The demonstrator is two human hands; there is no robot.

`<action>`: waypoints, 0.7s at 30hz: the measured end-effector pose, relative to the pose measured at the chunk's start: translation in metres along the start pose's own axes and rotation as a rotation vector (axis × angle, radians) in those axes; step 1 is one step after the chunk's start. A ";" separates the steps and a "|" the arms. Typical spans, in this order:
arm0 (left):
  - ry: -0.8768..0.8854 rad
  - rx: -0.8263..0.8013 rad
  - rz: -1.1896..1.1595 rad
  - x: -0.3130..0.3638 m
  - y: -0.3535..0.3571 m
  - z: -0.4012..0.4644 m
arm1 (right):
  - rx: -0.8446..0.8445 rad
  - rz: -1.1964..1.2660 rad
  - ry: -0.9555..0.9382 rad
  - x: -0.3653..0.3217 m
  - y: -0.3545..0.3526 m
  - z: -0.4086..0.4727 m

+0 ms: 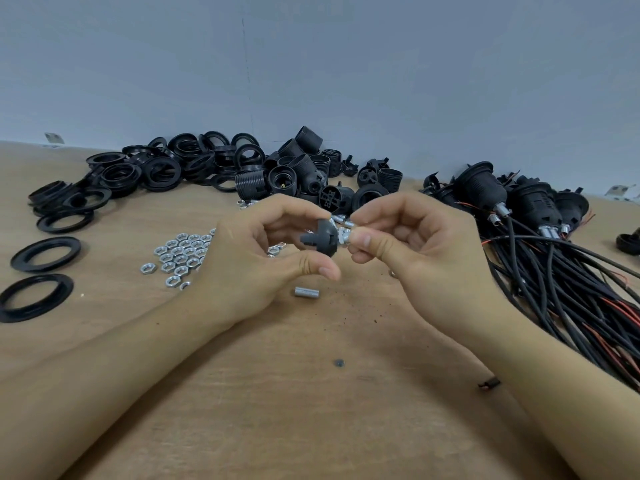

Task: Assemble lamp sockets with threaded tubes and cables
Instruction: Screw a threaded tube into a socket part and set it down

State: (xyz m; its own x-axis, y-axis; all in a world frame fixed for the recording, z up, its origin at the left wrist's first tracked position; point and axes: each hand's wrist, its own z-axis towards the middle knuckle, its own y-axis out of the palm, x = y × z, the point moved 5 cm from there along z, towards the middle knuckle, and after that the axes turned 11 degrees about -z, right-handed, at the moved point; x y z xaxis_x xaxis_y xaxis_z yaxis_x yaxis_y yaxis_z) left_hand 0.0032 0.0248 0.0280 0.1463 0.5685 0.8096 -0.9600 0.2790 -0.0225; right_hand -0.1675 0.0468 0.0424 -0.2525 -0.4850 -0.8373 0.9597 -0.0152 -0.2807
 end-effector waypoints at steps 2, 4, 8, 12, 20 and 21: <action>0.060 0.008 0.051 0.002 0.001 0.000 | -0.004 0.044 0.060 0.004 -0.001 0.001; 0.090 0.025 0.067 0.003 0.001 0.000 | -0.029 0.096 0.128 0.007 0.000 0.002; 0.050 0.034 0.018 0.000 -0.004 0.002 | -0.035 0.238 0.216 0.013 0.007 0.001; 0.050 0.005 0.038 0.000 -0.002 0.001 | 0.013 0.299 0.292 0.016 0.006 0.000; 0.080 0.017 0.071 -0.001 -0.004 0.002 | -0.032 0.353 0.263 0.014 0.007 0.000; 0.086 0.013 0.070 -0.001 -0.005 0.002 | -0.039 0.347 0.249 0.013 0.007 0.001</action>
State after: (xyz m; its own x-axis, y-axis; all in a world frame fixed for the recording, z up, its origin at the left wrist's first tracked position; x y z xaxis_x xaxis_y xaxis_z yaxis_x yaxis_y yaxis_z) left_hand 0.0071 0.0213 0.0285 0.0978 0.6505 0.7532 -0.9715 0.2265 -0.0695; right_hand -0.1644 0.0397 0.0295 0.0581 -0.2298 -0.9715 0.9888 0.1476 0.0243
